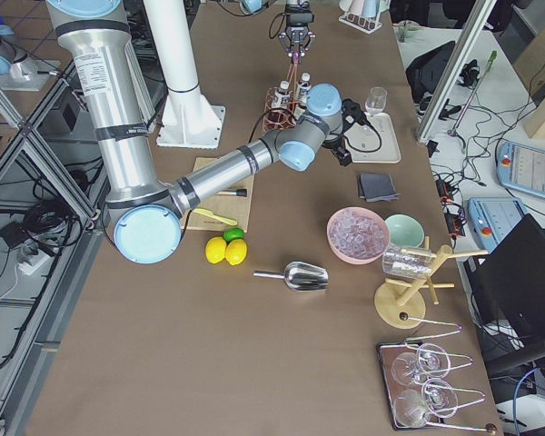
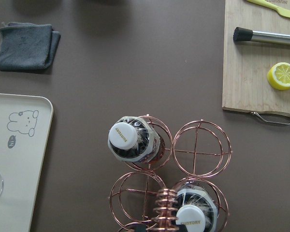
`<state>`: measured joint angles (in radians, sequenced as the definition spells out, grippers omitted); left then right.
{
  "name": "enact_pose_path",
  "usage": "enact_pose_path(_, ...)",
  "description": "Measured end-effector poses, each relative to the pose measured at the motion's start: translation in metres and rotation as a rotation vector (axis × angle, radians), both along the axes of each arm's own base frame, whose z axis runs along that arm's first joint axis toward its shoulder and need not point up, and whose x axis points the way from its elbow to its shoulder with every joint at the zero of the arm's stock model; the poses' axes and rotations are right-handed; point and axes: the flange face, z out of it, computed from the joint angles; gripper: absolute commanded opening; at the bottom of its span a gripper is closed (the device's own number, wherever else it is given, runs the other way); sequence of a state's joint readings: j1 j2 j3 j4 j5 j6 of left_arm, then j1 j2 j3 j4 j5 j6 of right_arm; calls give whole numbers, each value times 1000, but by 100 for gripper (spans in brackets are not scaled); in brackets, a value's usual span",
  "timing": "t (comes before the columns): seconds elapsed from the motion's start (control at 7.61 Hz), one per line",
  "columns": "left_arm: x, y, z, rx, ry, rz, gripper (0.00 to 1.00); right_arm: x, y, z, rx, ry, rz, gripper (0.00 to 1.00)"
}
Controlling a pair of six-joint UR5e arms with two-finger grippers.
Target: Take tea from basket to plate
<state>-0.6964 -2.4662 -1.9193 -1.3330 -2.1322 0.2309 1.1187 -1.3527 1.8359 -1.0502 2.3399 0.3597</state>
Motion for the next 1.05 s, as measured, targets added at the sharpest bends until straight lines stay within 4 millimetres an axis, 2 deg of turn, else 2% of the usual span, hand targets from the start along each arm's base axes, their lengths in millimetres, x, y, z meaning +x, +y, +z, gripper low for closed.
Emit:
enact_pose_path(0.26, -1, 1, -1, 1, 2, 0, 0, -41, 14, -30, 117, -82, 33, 100)
enact_pose_path(0.66, -2, 1, -1, 0, 4, -2, 0, -86, 45, -64, 243, -258, 122, 100)
enact_pose_path(0.79, -1, 1, 1, -3, 2, -3, 0, -108, 53, -85, 286, -309, 153, 100)
enact_pose_path(1.05, -1, 0, 2, -11, 0, -7, 0, -150, 72, -114, 310, -372, 197, 100)
